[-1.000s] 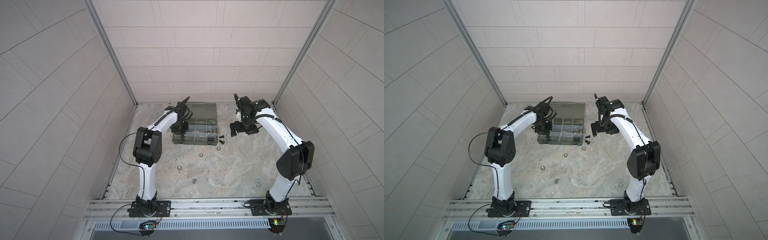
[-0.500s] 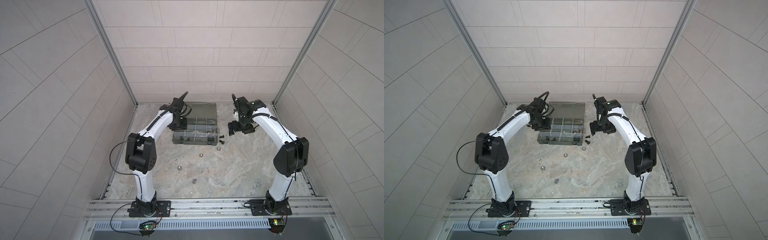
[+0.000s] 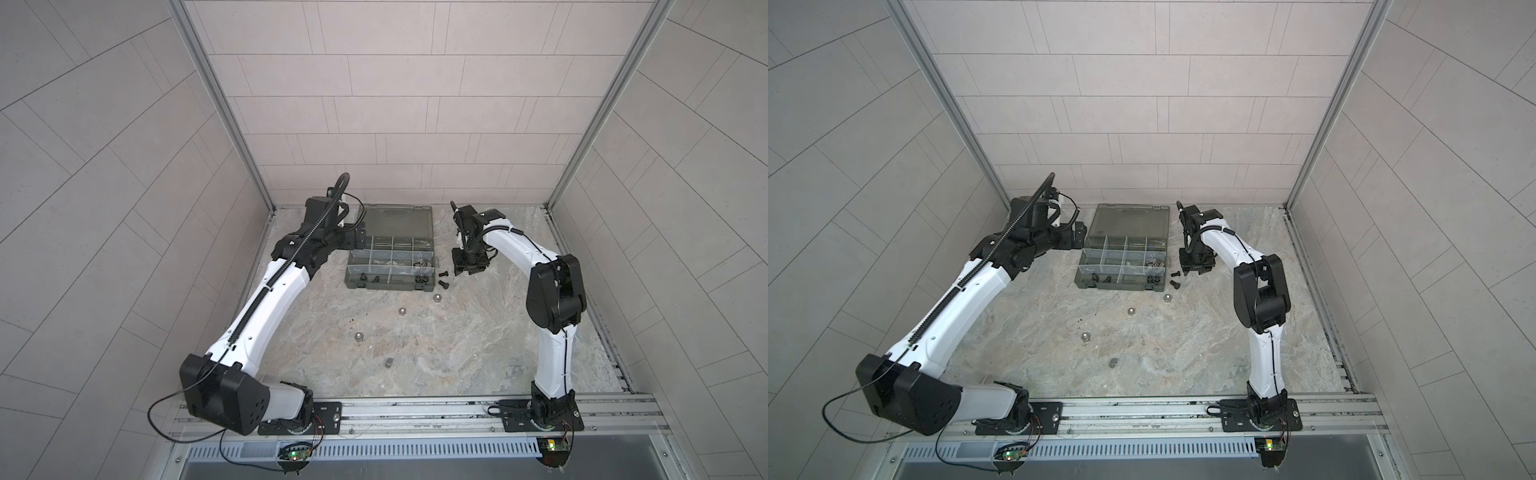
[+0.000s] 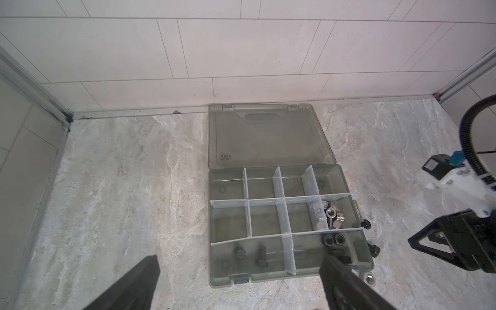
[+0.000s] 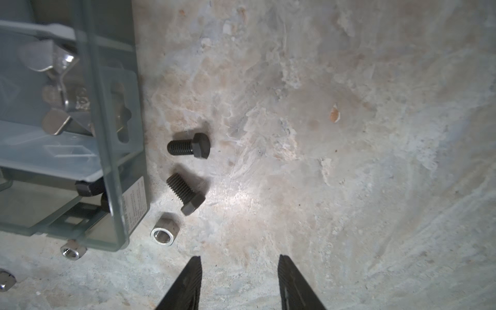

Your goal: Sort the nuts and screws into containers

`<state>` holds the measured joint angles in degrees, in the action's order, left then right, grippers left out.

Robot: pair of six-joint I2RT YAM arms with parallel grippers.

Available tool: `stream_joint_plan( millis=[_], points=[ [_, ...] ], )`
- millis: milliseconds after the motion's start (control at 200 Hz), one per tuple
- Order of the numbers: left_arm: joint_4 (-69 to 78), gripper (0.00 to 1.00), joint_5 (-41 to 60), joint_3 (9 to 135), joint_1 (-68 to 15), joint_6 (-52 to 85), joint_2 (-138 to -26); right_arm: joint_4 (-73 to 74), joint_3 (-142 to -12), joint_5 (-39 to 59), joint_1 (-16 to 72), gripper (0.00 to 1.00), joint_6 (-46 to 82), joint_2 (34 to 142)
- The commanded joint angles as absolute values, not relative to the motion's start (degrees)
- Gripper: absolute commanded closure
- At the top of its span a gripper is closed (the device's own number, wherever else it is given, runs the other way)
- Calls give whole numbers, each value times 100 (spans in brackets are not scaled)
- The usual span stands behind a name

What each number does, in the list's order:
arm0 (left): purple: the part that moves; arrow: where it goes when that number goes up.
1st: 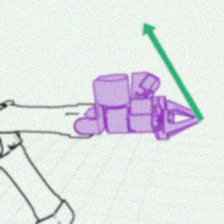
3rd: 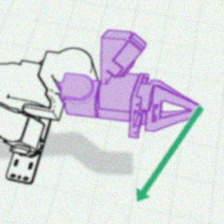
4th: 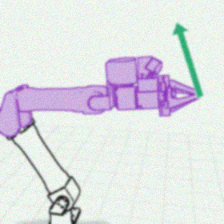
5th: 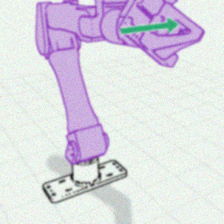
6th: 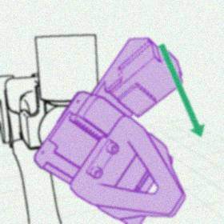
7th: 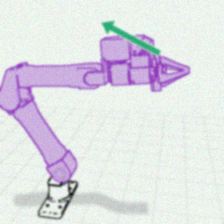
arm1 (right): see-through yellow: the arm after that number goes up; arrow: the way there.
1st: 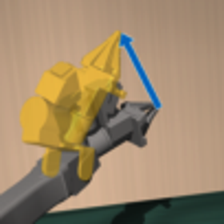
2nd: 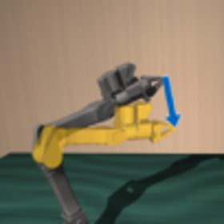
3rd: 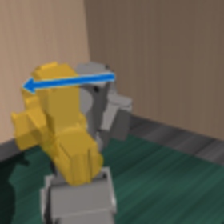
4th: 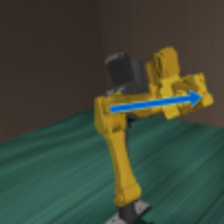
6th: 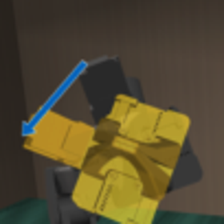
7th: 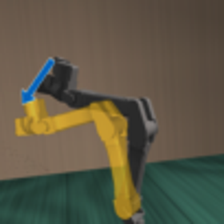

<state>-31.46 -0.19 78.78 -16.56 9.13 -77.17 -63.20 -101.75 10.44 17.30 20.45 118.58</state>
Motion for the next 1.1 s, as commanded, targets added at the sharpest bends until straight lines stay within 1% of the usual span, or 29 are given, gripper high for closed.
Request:
stream_joint_plan(
  millis=[0,240,305,605,936,1096],
  points=[
    [-3269,0,-219,7945,-1642,780,-7445,-6214,-10501,1065,1818,54,2123,12119],
    [-3671,0,-130,7825,-1582,993,-6870,-6186,-10917,1093,1833,56,2084,12603],
    [-3795,0,-53,7822,-1565,1002,-6812,-6200,-11021,1067,1828,58,2085,12719],
    [-4315,0,-241,7884,-1496,1029,-6786,-6144,-11187,1038,1852,66,2178,13053],
    [-4447,0,-264,7909,-1355,914,-6849,-6054,-11321,1110,1863,67,2281,13308],
    [-4504,0,-310,7908,-1280,853,-6874,-6062,-11374,1195,1872,75,2352,13397]
  ],
)
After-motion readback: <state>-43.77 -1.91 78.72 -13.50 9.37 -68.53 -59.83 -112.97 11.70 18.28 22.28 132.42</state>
